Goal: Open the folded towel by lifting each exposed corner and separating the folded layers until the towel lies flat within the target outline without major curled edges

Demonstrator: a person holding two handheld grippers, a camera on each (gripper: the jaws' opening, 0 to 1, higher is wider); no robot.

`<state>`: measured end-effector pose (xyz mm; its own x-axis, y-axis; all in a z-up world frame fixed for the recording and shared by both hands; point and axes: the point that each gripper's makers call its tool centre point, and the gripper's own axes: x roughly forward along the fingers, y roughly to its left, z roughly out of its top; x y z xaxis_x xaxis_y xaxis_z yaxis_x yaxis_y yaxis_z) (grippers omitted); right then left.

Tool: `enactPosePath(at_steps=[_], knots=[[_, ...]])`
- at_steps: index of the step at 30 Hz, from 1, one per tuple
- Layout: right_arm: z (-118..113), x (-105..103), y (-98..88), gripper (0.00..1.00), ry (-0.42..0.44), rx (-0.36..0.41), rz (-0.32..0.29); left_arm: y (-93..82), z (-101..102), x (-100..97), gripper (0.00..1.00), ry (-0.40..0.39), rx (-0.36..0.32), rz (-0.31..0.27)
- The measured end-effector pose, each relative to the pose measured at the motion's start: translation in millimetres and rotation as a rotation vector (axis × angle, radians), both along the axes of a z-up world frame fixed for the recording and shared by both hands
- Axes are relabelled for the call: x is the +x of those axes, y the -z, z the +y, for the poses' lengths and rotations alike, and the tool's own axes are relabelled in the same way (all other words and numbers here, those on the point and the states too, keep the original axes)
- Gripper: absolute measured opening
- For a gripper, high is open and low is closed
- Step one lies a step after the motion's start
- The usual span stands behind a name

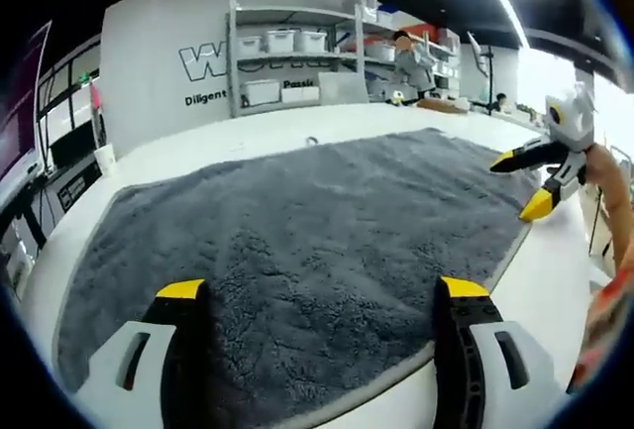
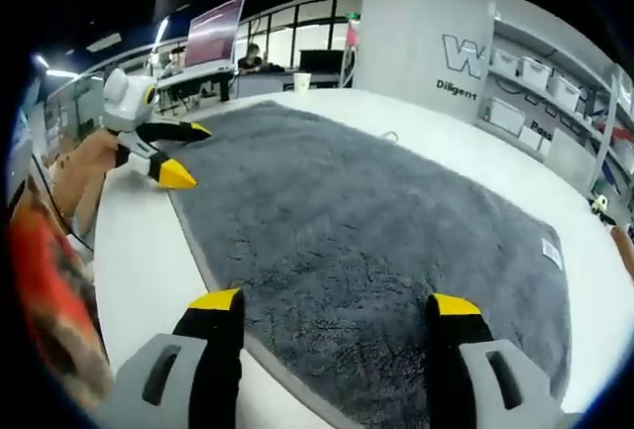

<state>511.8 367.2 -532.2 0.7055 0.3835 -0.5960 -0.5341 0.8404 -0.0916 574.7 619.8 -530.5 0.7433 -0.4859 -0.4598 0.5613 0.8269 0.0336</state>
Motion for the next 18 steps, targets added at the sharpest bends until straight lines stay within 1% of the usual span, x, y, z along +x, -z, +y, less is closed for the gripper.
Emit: enactPosePath(at_steps=[2, 4, 5, 6, 7, 8, 9, 10, 11, 13, 14, 16, 17, 18], knots=[[-6.1, 0.7, -2.8, 0.79, 0.022, -0.016, -0.011, -2.5, -0.4, -1.2, 0.91, 0.016, 0.008, -0.012], [-13.9, 0.4, -8.8, 0.78, 0.043, -0.015, -0.031, -5.2, 1.6, -2.4, 0.91, 0.022, 0.015, -0.017], [-17.3, 1.9, -13.0, 0.76, 0.066, 0.003, -0.049, -6.0, 2.9, -2.7, 0.91, 0.022, 0.016, -0.018], [-25.2, 3.1, -20.6, 0.76, 0.102, 0.042, -0.075, -7.8, 6.0, -2.8, 0.92, 0.019, 0.012, -0.021], [-30.2, 3.3, -24.1, 0.76, 0.122, 0.062, -0.086, -10.0, 8.3, -2.7, 0.92, 0.016, 0.000, -0.024], [-42.9, 2.9, -29.1, 0.77, 0.159, 0.090, -0.100, -13.1, 10.6, -2.5, 0.92, 0.010, -0.022, -0.029], [-53.3, 1.3, -30.5, 0.78, 0.180, 0.092, -0.102, -16.2, 13.8, -2.2, 0.92, 0.002, -0.042, -0.033], [-56.5, 0.3, -30.1, 0.79, 0.178, 0.086, -0.099, -19.4, 17.8, -1.6, 0.92, -0.007, -0.059, -0.036], [-66.0, -2.2, -28.4, 0.82, 0.189, 0.070, -0.090, -20.3, 19.6, -1.3, 0.92, -0.010, -0.062, -0.038], [-94.3, -9.1, -19.3, 0.87, 0.227, 0.008, -0.045, -26.0, 31.8, 1.1, 0.92, -0.036, -0.077, -0.049], [-103.0, -9.6, -16.9, 0.89, 0.240, -0.002, -0.037, -29.1, 39.5, 2.9, 0.92, -0.054, -0.082, -0.058], [-117.9, -10.4, -14.2, 0.89, 0.268, -0.008, -0.027, -33.2, 49.8, 4.4, 0.92, -0.071, -0.091, -0.070], [-121.3, -10.8, -13.7, 0.88, 0.272, -0.008, -0.025, -34.2, 53.1, 4.7, 0.92, -0.076, -0.096, -0.071], [-126.0, -11.5, -12.8, 0.88, 0.277, 0.005, -0.021, -35.5, 59.1, 5.1, 0.92, -0.086, -0.118, -0.067]])
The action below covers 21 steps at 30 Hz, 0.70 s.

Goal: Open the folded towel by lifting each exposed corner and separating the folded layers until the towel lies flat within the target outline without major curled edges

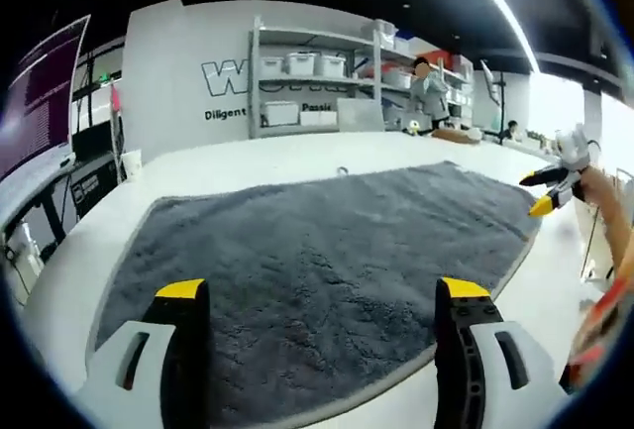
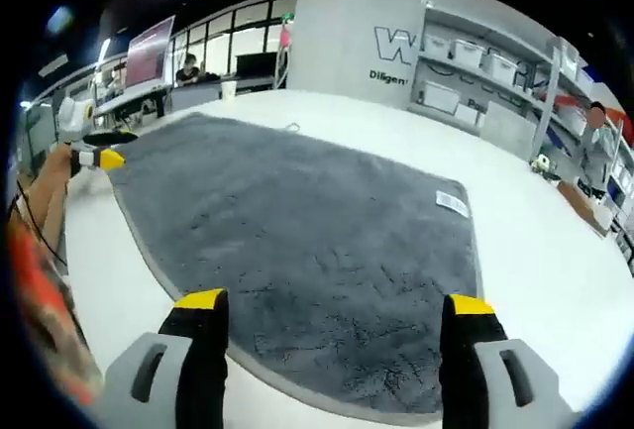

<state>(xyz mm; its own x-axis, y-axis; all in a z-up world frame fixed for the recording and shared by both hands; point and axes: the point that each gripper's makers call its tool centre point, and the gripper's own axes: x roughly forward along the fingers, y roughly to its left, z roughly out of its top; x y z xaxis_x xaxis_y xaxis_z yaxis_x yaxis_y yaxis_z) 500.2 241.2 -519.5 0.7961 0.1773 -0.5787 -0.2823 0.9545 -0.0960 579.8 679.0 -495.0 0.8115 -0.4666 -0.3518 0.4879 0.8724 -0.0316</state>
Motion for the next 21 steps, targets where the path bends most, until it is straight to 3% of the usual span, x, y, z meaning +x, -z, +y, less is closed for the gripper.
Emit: enactPosePath(at_steps=[2, 6, 7, 13, 21], knots=[[-0.8, -0.8, 2.5, 0.87, 0.006, 0.041, 0.008, -1.2, 8.1, 0.8, 0.92, -0.017, -0.029, 0.001], [-9.1, -4.9, 21.6, 0.87, 0.014, 0.029, 0.060, 2.1, 27.8, 2.5, 0.92, -0.053, -0.050, 0.014], [-6.2, -4.0, 19.5, 0.87, 0.016, 0.091, 0.044, 3.2, 32.0, 2.4, 0.92, -0.063, -0.050, 0.017], [-14.7, -6.8, 19.9, 0.85, -0.026, 0.106, -0.008, 6.8, 50.0, 0.2, 0.91, -0.111, -0.052, 0.029], [-25.8, -10.0, 18.7, 0.80, -0.064, 0.118, -0.041, 28.8, 49.7, -6.3, 0.91, -0.123, -0.042, 0.079]])
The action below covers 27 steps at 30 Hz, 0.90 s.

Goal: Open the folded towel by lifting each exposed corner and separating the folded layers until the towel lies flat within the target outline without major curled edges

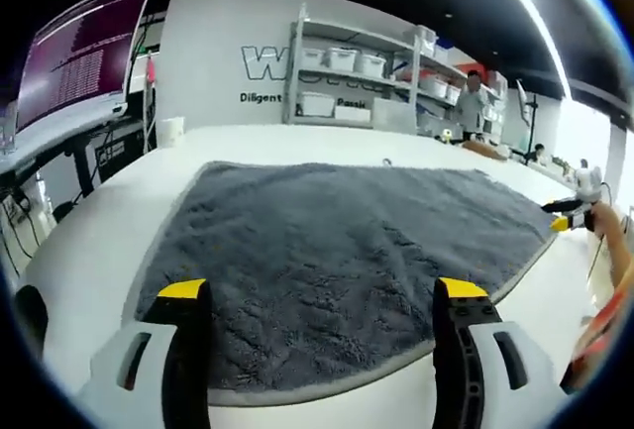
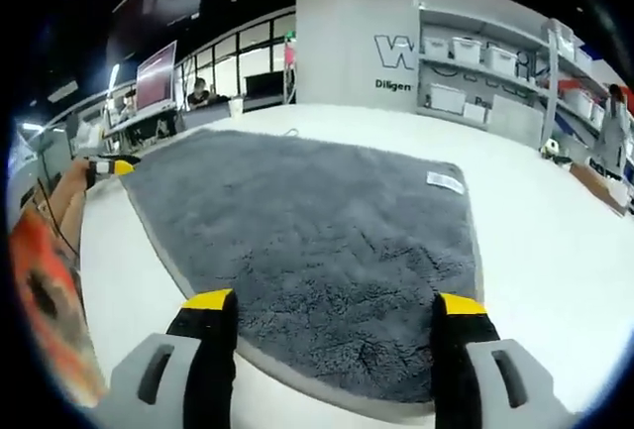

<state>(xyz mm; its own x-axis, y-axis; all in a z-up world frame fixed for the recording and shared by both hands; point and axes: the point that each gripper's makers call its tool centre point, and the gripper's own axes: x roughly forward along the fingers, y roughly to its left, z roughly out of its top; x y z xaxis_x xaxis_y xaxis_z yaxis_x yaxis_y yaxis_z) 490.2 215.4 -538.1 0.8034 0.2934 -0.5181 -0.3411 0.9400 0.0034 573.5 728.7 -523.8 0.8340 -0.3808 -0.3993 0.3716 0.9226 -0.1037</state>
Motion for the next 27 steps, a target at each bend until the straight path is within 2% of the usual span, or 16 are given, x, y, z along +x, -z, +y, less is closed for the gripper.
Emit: enactPosePath(at_steps=[11, 13, 18, 23, 27], knots=[[-1.8, -1.2, -0.3, 0.79, -0.001, 0.004, -0.010, 0.4, 0.1, -10.8, 0.87, 0.014, 0.010, -0.014], [-5.1, -2.2, -0.3, 0.79, 0.008, 0.006, -0.014, 2.0, 3.3, -17.2, 0.86, 0.017, 0.025, -0.035], [-6.3, -3.9, -0.2, 0.80, 0.005, 0.004, -0.012, 0.1, 5.4, -20.2, 0.84, 0.015, 0.000, -0.055], [-10.6, -8.9, -0.1, 0.79, -0.010, 0.007, -0.011, 2.9, 7.9, -19.8, 0.81, 0.024, 0.046, -0.052], [-10.3, -9.2, -0.4, 0.79, -0.010, 0.005, -0.010, 1.2, 5.1, -20.9, 0.86, 0.046, 0.029, -0.036]])
